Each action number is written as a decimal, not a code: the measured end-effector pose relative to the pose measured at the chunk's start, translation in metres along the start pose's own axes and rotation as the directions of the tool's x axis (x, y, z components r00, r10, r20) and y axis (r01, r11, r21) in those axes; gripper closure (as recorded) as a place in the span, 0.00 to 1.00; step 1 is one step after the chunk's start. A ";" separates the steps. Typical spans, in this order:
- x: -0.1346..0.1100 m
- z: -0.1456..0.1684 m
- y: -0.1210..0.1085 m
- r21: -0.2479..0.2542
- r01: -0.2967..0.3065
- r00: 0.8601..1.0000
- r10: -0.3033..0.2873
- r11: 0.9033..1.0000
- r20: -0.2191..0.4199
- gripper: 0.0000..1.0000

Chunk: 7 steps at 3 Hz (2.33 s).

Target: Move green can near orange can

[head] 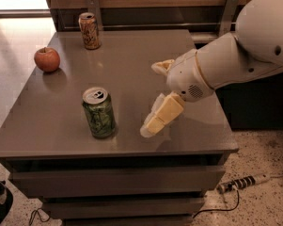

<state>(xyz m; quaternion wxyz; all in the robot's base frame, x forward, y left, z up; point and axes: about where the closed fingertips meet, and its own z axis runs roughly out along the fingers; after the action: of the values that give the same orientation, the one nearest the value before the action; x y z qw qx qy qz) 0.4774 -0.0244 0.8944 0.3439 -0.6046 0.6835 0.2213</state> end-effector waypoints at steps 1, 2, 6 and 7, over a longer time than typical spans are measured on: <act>-0.004 0.021 0.001 -0.039 -0.003 0.997 0.006 0.999 0.081 0.00; -0.005 0.021 0.002 -0.040 -0.001 0.997 0.004 0.999 0.082 0.00; -0.035 0.075 0.002 -0.124 0.066 0.928 -0.015 0.990 0.373 0.00; -0.041 0.088 0.008 -0.147 0.063 0.918 0.000 0.987 0.397 0.00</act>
Offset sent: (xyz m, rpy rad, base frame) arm 0.0025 0.0140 -0.0093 0.0629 0.0119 0.0264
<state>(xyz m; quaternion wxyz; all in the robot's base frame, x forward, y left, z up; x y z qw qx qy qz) 0.4890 0.0676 0.8656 0.4298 -0.5836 0.5705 0.3862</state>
